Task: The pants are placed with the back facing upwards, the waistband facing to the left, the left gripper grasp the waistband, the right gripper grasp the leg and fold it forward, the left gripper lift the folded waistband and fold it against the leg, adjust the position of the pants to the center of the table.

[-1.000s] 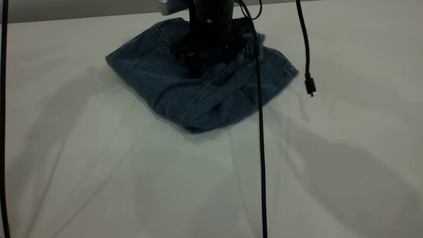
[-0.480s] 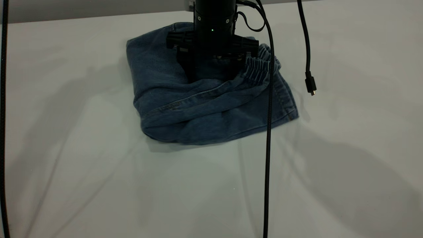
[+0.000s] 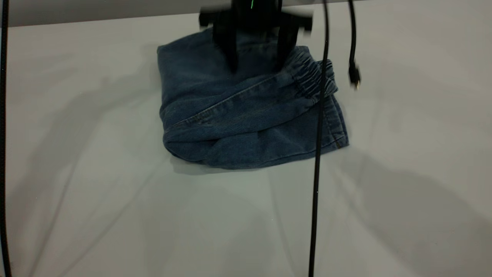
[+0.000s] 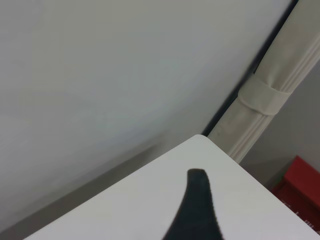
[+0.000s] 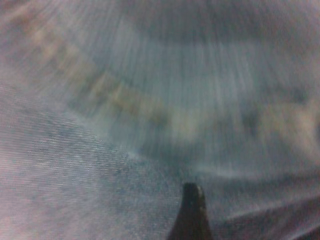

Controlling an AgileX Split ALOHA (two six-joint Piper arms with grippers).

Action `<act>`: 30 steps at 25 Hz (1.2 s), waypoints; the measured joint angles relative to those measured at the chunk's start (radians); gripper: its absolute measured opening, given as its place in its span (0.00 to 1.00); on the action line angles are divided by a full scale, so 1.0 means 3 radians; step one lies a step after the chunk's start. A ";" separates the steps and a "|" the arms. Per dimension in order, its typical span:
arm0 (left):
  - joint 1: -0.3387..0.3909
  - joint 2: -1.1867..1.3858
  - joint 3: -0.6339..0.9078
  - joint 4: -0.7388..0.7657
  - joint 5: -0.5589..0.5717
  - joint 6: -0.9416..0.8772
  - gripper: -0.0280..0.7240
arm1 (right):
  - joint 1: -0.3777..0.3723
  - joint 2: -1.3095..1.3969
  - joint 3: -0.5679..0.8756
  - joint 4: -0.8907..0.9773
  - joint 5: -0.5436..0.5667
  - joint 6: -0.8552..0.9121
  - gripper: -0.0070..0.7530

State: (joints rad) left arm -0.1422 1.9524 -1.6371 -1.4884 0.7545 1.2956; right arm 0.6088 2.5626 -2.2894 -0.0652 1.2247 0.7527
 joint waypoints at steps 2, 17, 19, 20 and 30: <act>0.0000 0.0000 0.0000 0.0000 0.0000 0.0000 0.76 | 0.0000 -0.0155 -0.0003 -0.0176 0.0010 -0.0038 0.69; 0.0000 -0.0805 -0.0004 0.1280 0.0735 -0.0821 0.76 | 0.0000 -0.1612 0.0009 0.0462 -0.0003 -0.1920 0.69; 0.0000 -0.0984 -0.0004 0.1647 0.1047 -0.1073 0.76 | 0.0003 -0.1869 0.0009 0.0704 0.0004 -0.2202 0.69; 0.0000 -0.1082 -0.0004 0.1790 0.1205 -0.1176 0.76 | 0.0003 -0.2007 0.0019 0.0766 -0.0002 -0.2337 0.69; -0.0003 -0.2015 0.0170 0.2713 0.1575 -0.2209 0.76 | 0.0003 -0.3435 0.0904 0.0803 -0.0005 -0.2770 0.69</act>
State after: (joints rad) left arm -0.1430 1.3480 -1.5862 -0.6746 1.2270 0.6328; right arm 0.6097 1.5320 -2.0183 0.1757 1.2232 -0.0783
